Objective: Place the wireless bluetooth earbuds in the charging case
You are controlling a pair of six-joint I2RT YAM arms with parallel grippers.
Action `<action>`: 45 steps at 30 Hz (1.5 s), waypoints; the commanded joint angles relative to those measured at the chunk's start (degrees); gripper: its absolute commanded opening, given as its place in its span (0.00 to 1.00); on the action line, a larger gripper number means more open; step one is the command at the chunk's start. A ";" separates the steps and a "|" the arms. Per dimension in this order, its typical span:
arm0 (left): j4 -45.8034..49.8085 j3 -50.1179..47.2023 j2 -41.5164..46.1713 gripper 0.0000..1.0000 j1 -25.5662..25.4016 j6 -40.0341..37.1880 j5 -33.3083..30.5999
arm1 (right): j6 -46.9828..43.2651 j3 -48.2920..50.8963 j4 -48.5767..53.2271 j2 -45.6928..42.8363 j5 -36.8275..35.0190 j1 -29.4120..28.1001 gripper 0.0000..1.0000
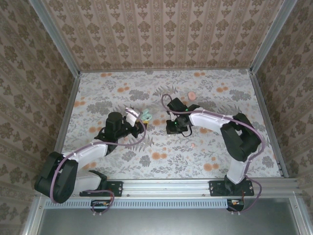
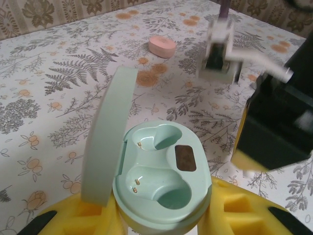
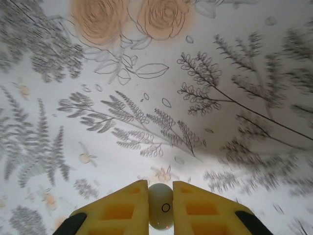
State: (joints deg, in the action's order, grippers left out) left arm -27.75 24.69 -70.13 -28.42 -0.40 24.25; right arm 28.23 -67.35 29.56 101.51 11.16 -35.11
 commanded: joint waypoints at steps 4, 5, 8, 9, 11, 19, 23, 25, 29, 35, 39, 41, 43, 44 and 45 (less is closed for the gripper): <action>-7.34 -0.13 -0.51 0.13 -2.13 -3.65 4.47 | 8.06 -1.32 6.08 -15.34 -7.85 -1.03 0.12; -7.80 0.42 -1.16 0.13 -2.65 -4.58 5.02 | 8.82 -1.73 6.57 -17.47 -9.33 -1.75 0.11; -8.45 2.81 -3.34 0.13 -4.12 -5.94 7.10 | 10.65 -3.49 8.02 -23.11 -13.27 -4.22 0.11; -8.76 3.65 -4.13 0.12 -4.54 -6.07 7.73 | 11.11 -3.97 8.19 -24.49 -14.34 -5.17 0.11; -9.72 4.77 -5.52 0.12 -5.12 -5.93 8.86 | 11.98 -4.74 7.98 -26.18 -15.94 -6.81 0.11; -10.28 6.59 -7.00 0.12 -6.97 -5.00 9.62 | 13.32 -5.27 4.87 -25.98 -19.07 -10.57 0.11; -9.87 6.54 -6.47 0.12 -7.60 -4.87 9.31 | 14.04 -5.68 2.48 -24.02 -19.66 -11.46 0.11; -9.68 6.43 -6.24 0.12 -7.94 -4.81 9.02 | 14.22 -5.94 1.38 -23.33 -19.99 -11.90 0.11; -9.30 6.56 -6.07 0.12 -8.23 -4.87 8.71 | 14.23 -6.99 1.44 -22.15 -20.94 -13.17 0.11; -9.32 6.85 -5.96 0.12 -8.57 -4.56 8.77 | 14.30 -6.69 -1.28 -18.67 -21.97 -14.39 0.11; -9.41 6.75 -5.81 0.12 -8.86 -4.26 8.88 | 14.50 -6.74 -2.27 -16.88 -21.63 -14.57 0.11; -9.42 6.64 -5.63 0.12 -8.93 -4.16 8.86 | 14.58 -6.85 -2.48 -16.22 -21.44 -14.65 0.11; -9.33 6.56 -5.38 0.12 -8.99 -4.17 8.84 | 14.57 -6.91 -2.77 -15.91 -21.48 -14.70 0.11; -9.34 6.43 -5.22 0.12 -9.10 -4.16 8.84 | 14.55 -6.91 -2.89 -15.74 -21.66 -14.71 0.11; -9.34 6.32 -5.07 0.12 -9.10 -4.16 8.71 | 14.49 -6.92 -2.86 -15.60 -21.83 -14.68 0.11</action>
State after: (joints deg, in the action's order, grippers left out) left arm -36.23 29.56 -76.75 -37.10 -4.71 32.18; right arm 42.26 -72.82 27.92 85.43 -8.84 -49.45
